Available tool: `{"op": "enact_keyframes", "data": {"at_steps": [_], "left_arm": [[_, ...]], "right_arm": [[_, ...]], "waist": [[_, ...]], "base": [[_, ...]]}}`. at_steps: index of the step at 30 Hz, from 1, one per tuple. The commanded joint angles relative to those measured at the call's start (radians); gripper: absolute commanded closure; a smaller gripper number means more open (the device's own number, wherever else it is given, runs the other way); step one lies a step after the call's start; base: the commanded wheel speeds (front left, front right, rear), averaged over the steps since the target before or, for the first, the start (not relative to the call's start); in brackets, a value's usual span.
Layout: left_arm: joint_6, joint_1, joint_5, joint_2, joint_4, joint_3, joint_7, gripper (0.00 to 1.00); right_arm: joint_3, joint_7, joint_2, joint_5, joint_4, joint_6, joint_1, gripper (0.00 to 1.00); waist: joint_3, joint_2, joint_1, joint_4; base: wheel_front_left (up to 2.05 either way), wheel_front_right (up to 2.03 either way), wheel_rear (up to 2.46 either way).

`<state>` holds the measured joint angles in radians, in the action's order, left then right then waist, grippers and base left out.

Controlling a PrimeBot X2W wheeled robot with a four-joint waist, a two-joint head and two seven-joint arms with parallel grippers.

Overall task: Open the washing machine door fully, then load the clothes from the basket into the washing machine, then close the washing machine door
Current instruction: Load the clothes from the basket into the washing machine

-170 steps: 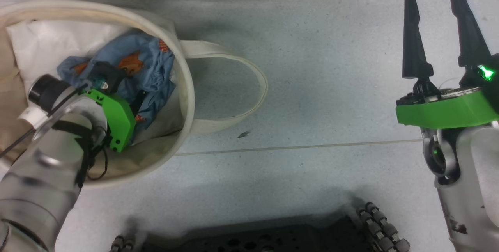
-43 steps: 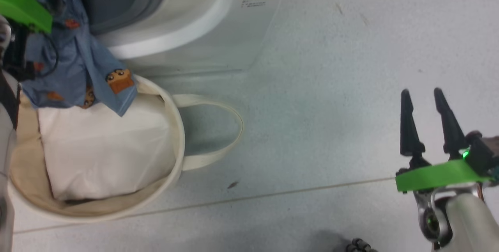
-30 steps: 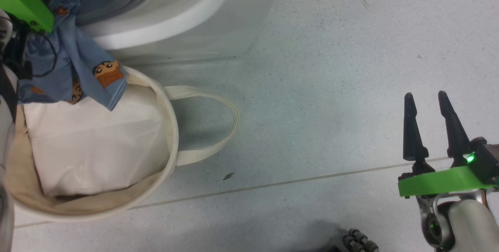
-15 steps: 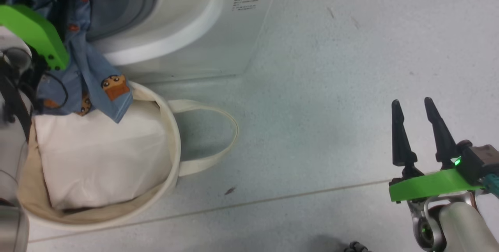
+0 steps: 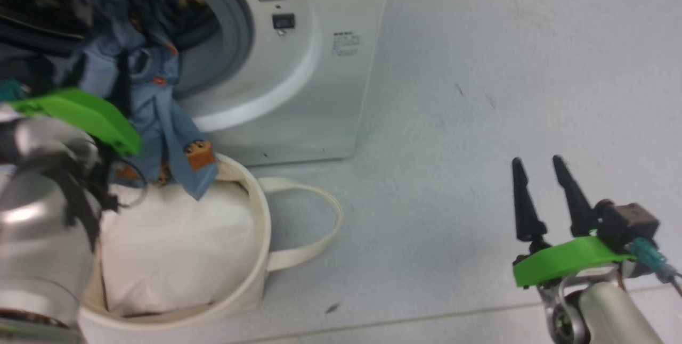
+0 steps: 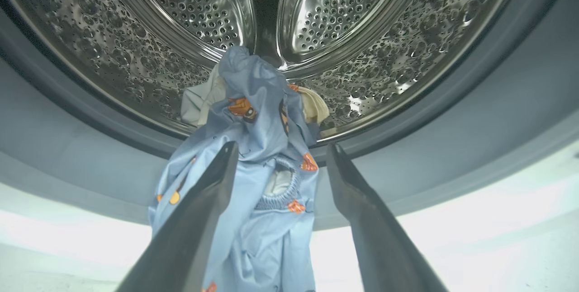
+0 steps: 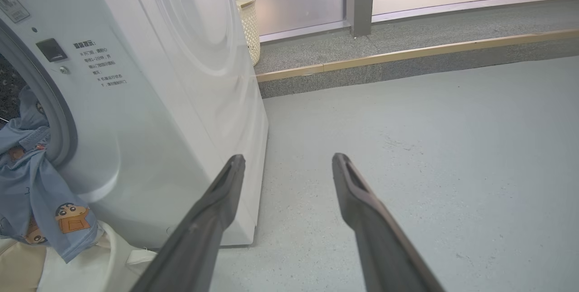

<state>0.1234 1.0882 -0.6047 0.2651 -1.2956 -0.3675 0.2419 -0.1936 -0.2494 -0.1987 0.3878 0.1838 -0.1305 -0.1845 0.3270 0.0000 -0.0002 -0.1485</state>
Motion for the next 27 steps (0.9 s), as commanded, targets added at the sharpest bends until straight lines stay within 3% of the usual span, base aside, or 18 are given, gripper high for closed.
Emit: {"op": "enact_keyframes", "data": {"at_steps": [1,8,16,27], "left_arm": [[0.0,-0.018,-0.006,0.026,0.033,0.028,0.015,0.0],[0.004,-0.228,0.049,0.021,0.267,0.071,0.019,0.0],[-0.018,-0.49,0.18,-0.007,0.581,0.199,0.02,0.0],[-0.012,-0.731,0.297,-0.038,0.763,0.329,0.02,0.0]], "right_arm": [[-0.032,-0.012,-0.007,0.008,-0.014,0.0,0.0,0.0],[-0.06,-0.012,-0.015,0.039,0.021,0.0,0.011,0.0],[-0.056,-0.012,-0.029,0.059,0.031,0.0,0.038,0.0],[-0.056,-0.012,-0.031,0.057,0.016,0.0,0.053,0.0]], "waist": [[-0.064,0.0,0.0002,0.036],[-0.174,0.0,0.0002,0.087],[-0.256,0.0,0.0002,0.152],[-0.305,0.0,0.0002,0.187]], "base": [[0.0,0.0,0.0],[0.0,0.0,0.0],[0.0,0.0,0.0],[0.0,0.0,0.0]]}}
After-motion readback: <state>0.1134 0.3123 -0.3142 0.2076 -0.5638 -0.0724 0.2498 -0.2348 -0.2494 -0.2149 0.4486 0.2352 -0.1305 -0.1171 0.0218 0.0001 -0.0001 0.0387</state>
